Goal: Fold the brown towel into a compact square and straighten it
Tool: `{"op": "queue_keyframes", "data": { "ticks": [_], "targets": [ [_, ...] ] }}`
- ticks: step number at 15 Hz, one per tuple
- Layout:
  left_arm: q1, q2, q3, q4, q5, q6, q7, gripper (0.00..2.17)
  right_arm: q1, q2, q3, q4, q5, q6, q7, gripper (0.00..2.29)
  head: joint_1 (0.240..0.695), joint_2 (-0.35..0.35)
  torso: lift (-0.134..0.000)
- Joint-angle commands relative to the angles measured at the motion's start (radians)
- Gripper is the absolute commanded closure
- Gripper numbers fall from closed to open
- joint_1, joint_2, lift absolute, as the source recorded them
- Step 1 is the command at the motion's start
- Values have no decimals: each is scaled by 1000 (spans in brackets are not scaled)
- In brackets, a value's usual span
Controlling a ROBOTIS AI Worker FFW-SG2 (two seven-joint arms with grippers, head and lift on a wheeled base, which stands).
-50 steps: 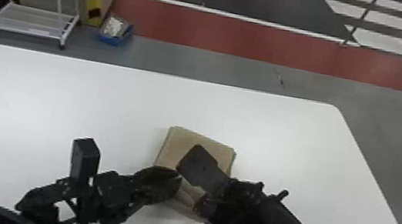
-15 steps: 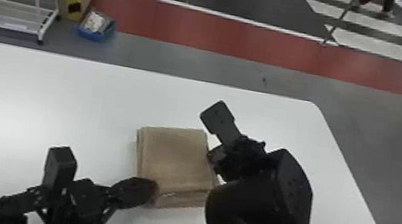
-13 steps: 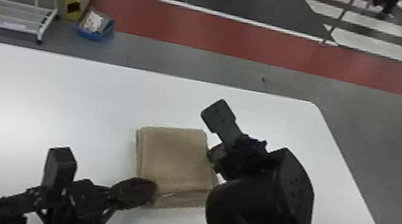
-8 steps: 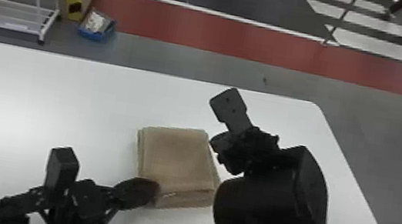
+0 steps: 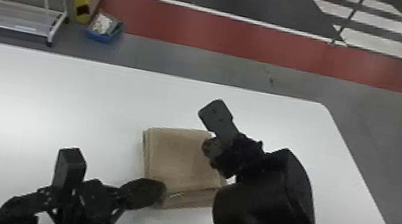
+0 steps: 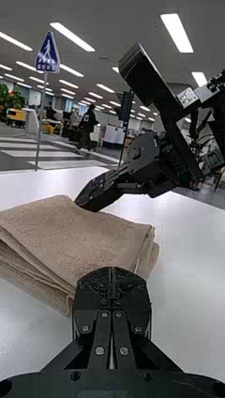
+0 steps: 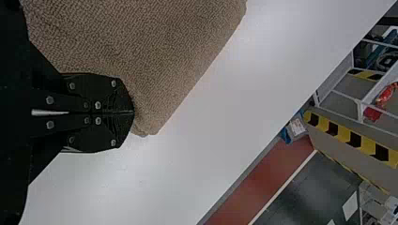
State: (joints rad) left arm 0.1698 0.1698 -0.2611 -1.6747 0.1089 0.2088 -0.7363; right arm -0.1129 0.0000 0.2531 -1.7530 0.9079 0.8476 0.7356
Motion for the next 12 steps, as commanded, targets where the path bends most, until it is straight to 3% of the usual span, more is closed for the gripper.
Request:
{"op": "queue_keyframes", "data": {
  "ticks": [1, 5, 9, 10, 12],
  "targets": [
    [-6, -1, -3, 4, 0, -4, 0, 2094, -2, 1, -3, 7, 2, -1, 1, 1784, 695, -178, -124],
    [-13, -3, -4, 13, 0, -4, 0, 2094, -2, 1, -20, -2, 3, -1, -1, 1784, 695, -183, -124],
    [-15, -1, 6, 10, 2, -4, 0, 2094, 27, 1, -35, -177, -64, 48, -12, 1777, 695, -188, -124],
    [-15, -1, 13, 3, 5, -4, 0, 2094, 41, 1, -40, -217, -98, 60, -42, 1666, 695, -186, -124],
    [-9, 0, 33, -46, -2, -1, 2, 2094, 84, 1, -67, -289, -207, 57, -91, 782, 695, -183, -124]
  ]
}}
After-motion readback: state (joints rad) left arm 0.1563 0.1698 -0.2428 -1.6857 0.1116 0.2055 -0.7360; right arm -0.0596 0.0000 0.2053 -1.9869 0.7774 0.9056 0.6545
